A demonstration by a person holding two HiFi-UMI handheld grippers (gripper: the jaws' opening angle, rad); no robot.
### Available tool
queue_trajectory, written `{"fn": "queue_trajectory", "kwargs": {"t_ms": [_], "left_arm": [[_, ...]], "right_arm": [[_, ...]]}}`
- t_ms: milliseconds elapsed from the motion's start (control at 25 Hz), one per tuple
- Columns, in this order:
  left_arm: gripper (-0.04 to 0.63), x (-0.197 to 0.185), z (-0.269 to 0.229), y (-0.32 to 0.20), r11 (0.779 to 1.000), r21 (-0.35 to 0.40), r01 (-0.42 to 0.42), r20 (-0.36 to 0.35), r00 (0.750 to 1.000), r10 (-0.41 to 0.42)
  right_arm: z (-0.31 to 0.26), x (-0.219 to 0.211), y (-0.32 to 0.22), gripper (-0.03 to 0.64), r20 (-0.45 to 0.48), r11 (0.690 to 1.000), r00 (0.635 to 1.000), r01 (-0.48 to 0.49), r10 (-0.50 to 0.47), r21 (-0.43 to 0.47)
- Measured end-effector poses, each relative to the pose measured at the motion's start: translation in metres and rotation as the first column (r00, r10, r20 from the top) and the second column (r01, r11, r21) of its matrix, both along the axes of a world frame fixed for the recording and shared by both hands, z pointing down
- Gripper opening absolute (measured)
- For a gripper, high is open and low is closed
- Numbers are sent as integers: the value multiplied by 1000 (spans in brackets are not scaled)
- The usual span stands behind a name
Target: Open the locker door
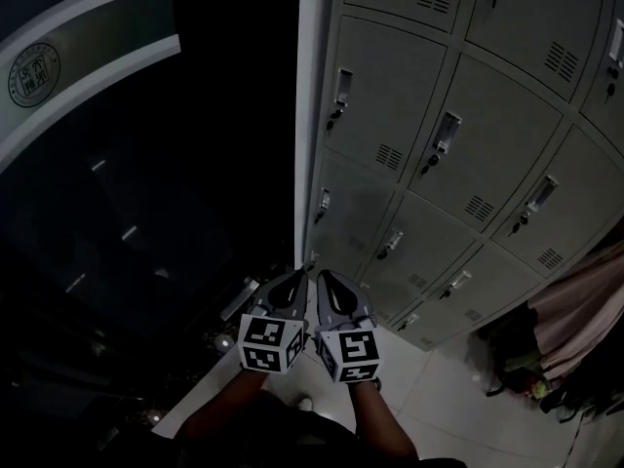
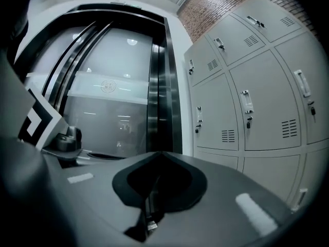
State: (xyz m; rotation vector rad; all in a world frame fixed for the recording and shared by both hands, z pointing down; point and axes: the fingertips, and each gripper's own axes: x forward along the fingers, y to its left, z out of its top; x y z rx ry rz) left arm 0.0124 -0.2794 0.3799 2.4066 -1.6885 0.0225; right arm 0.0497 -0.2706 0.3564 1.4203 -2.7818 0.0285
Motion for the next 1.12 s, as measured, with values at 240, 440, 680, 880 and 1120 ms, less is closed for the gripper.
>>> {"fn": "queue_trajectory", "kwargs": {"t_ms": [240, 440, 680, 880, 1120], "left_arm": [[5, -9, -3, -27, 999, 34, 25, 0, 1000, -25], [5, -15, 6, -54, 998, 53, 36, -10, 999, -35], [5, -22, 28, -94, 999, 39, 0, -14, 1000, 1], [5, -30, 39, -139, 999, 40, -32, -14, 999, 33], [5, -43, 54, -186, 998, 44, -43, -15, 999, 44]], "right_arm": [[6, -9, -29, 0, 2, 1000, 1000, 12, -13, 15], [16, -10, -59, 0, -1, 999, 1000, -3, 3, 44], [37, -15, -102, 0, 4, 999, 999, -35, 35, 40], [51, -26, -147, 0, 11, 997, 998, -60, 60, 41], [74, -38, -191, 11, 12, 997, 998, -68, 67, 46]]}}
